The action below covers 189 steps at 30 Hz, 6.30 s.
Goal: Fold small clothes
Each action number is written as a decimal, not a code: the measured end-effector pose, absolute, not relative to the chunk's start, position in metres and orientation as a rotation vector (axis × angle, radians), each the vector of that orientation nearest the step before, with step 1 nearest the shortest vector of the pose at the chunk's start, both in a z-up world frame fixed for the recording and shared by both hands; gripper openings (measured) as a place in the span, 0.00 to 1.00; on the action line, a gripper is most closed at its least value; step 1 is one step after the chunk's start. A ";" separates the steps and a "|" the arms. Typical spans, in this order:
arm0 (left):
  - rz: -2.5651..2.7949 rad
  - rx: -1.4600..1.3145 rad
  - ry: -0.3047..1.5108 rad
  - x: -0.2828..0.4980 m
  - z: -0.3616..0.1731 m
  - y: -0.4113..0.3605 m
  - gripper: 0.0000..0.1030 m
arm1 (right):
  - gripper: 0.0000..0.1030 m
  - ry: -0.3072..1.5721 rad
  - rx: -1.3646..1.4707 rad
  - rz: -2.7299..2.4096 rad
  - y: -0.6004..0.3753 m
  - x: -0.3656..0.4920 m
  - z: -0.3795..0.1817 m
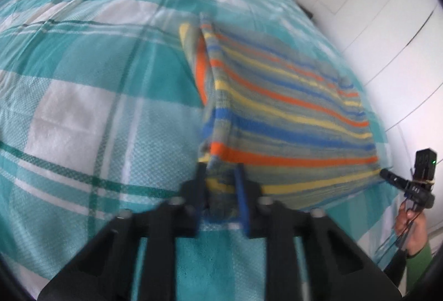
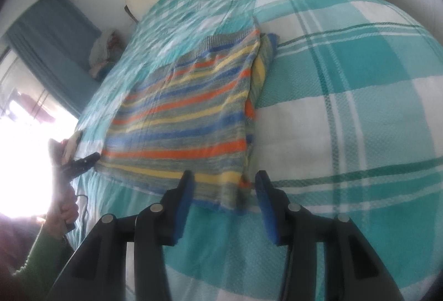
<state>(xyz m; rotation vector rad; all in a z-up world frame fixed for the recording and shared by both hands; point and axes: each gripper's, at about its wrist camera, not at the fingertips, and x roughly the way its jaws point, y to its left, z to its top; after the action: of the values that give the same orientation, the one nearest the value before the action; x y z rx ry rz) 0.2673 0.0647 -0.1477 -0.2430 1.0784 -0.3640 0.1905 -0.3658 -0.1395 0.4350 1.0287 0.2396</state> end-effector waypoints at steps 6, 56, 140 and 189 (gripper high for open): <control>-0.393 -0.254 1.081 0.248 -0.134 0.081 0.02 | 0.09 1.050 0.526 0.247 -0.375 0.177 -0.139; -0.233 0.098 0.892 0.143 -0.148 -0.020 0.96 | 0.83 0.833 0.235 0.016 -0.379 0.084 -0.152; -0.107 -0.363 0.898 0.205 -0.132 0.067 0.64 | 0.47 1.027 0.402 0.647 -0.088 0.421 -0.117; -0.092 0.015 0.914 0.157 -0.159 -0.015 0.99 | 0.98 0.853 -0.011 0.082 -0.230 0.130 -0.163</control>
<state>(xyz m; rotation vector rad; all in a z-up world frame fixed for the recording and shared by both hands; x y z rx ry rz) 0.1567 -0.0154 -0.1588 0.0153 0.9136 -0.0919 0.1302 -0.2304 -0.1626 -0.0111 0.8531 0.0825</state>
